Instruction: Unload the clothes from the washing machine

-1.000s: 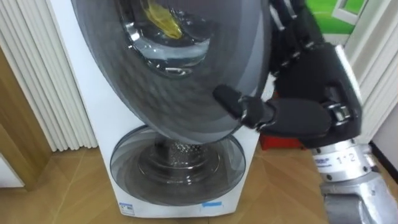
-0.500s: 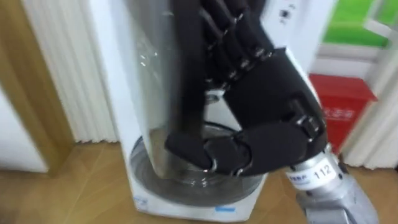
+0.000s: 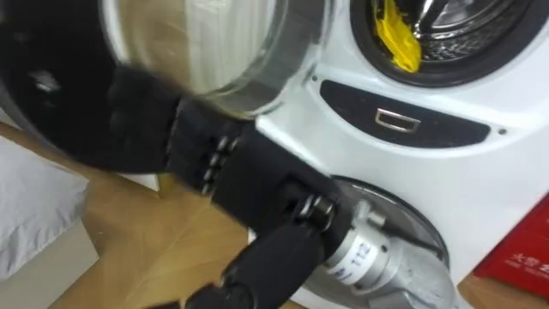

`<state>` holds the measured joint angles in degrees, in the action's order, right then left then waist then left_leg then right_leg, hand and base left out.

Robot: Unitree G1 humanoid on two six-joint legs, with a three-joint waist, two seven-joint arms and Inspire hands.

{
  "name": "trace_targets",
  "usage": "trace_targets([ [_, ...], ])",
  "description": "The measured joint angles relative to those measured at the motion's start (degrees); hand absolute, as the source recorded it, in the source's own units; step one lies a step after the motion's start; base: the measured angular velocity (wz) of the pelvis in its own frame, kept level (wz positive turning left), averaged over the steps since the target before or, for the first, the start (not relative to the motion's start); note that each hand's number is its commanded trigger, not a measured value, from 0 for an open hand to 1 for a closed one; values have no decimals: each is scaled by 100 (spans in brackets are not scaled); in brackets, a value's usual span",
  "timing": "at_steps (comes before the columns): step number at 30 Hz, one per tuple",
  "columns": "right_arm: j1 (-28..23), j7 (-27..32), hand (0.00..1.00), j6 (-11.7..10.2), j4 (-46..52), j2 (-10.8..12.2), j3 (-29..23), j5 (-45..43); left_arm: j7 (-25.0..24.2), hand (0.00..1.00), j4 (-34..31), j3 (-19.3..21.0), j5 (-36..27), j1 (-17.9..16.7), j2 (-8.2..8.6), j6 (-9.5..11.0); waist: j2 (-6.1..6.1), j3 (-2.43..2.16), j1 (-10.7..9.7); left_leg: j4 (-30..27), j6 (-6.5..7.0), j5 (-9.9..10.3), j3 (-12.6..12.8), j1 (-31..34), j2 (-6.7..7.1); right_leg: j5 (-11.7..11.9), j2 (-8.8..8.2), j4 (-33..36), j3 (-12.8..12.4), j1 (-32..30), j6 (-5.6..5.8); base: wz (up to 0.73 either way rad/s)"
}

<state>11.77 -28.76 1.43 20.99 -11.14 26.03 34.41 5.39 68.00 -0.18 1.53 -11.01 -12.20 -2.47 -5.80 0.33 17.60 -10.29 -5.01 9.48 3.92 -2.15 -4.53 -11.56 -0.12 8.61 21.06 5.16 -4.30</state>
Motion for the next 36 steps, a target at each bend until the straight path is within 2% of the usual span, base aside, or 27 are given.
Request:
trace_targets([
  [4,0,46,0,1,-9,-26,3,0,0,0,-39,5,-93,37,10,1,26,23,2,78,0,0,-5,-31,-2,-8,0,-4,-8,-6,13,-2],
  [9,1,71,0,41,-183,-31,42,0,9,0,-41,6,-95,50,9,-1,-14,54,7,105,0,0,-18,-31,7,-21,-1,-13,-31,-9,33,0],
  [11,4,99,0,115,-209,-30,66,-4,9,0,-43,0,-92,50,10,-1,-33,56,9,99,0,0,-16,6,14,-25,-3,-22,-26,-33,37,7],
  [17,13,145,0,119,-210,-13,89,-68,19,0,-9,10,-106,11,16,-3,-35,59,19,75,3,2,-22,41,30,-23,-10,-70,27,-16,38,5],
  [23,11,453,0,119,-182,-39,15,-238,74,0,13,51,-101,10,24,1,4,55,-44,73,3,2,66,54,24,-24,-16,-72,-7,-48,37,-2],
  [26,-6,641,0,119,-27,-130,-337,-424,81,0,7,242,-91,-45,34,33,25,46,-202,72,6,4,68,45,43,-21,-33,-72,3,-31,44,0],
  [28,-72,735,0,120,214,-242,-562,-493,103,0,8,244,-85,-123,74,39,84,17,-363,70,52,31,69,32,45,-12,-36,-66,3,-11,59,0],
  [29,-130,747,0,118,330,-375,-655,-591,146,0,10,271,-89,-159,114,39,133,40,-466,72,67,41,70,-14,45,-8,-40,-44,4,29,66,0],
  [30,-177,752,0,118,365,-429,-772,-728,167,0,12,372,-86,-195,147,39,169,43,-580,72,68,43,84,-64,40,-7,-45,-13,-18,56,69,0],
  [34,-232,818,0,118,431,-516,-1294,-849,186,0,49,652,-71,-225,180,42,236,11,-817,79,71,46,183,-136,19,-9,-46,16,-98,81,73,-10],
  [36,-299,1039,0,102,485,-554,-1813,-842,186,0,45,726,-70,-231,191,42,249,-14,-924,74,76,48,261,-137,18,-9,-50,14,-127,69,73,-5],
])
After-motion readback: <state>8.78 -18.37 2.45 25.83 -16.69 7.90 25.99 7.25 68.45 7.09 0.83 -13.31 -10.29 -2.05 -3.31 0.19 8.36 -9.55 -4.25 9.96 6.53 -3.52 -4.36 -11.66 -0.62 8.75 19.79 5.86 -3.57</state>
